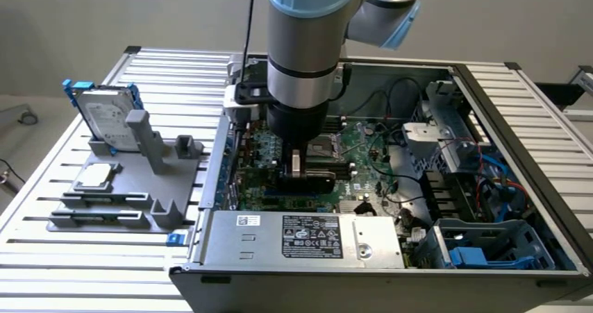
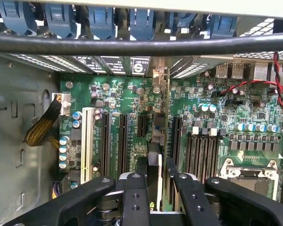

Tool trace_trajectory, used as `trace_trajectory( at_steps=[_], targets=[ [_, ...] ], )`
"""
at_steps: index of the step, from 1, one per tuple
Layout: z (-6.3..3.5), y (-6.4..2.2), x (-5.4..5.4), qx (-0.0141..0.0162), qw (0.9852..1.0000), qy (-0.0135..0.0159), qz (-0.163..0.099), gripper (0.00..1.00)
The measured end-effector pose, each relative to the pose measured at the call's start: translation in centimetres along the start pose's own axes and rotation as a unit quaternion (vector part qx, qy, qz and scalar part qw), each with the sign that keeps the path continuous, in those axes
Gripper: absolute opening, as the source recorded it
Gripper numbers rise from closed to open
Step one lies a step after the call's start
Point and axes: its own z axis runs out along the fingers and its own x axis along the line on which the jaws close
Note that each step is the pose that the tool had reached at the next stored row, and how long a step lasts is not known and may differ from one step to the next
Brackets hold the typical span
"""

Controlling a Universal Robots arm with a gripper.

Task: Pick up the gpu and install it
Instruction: 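Insert the gpu into the slot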

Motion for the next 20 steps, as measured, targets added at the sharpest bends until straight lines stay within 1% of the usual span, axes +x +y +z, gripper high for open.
trace_trajectory(
  at_steps=[2, 4, 5, 6, 7, 8, 10, 11, 15, 17, 20],
  targets=[
    [0.00, -0.01, 0.0, -0.0005, 1.0000, 0.0000, 0.000, 0.26],
    [-0.06, 0.00, 0.0, -0.0015, 1.0000, -0.0003, 0.000, 0.26],
    [-0.15, 0.01, 0.0, -0.0020, 1.0000, -0.0005, 0.000, 0.27],
    [-0.33, 0.02, 0.0, -0.0027, 1.0000, -0.0003, 0.000, 0.33],
    [-0.58, 0.01, 0.0, -0.0035, 1.0000, -0.0002, 0.000, 0.33],
    [-0.86, 0.02, 0.0, -0.0045, 1.0000, -0.0003, 0.000, 0.40],
    [-1.39, 0.04, -0.1, -0.0065, 1.0000, -0.0003, 0.000, 0.40],
    [-1.70, 0.05, -0.1, -0.0073, 1.0000, -0.0004, 0.000, 0.46],
    [-3.10, 0.09, -0.1, -0.0099, 1.0000, -0.0006, 0.000, 0.46],
    [-3.69, 0.10, -0.1, -0.0117, 0.9999, -0.0006, 0.000, 0.46],
    [-4.14, 0.11, -0.2, -0.0143, 0.9999, -0.0007, 0.000, 0.46]
  ],
)
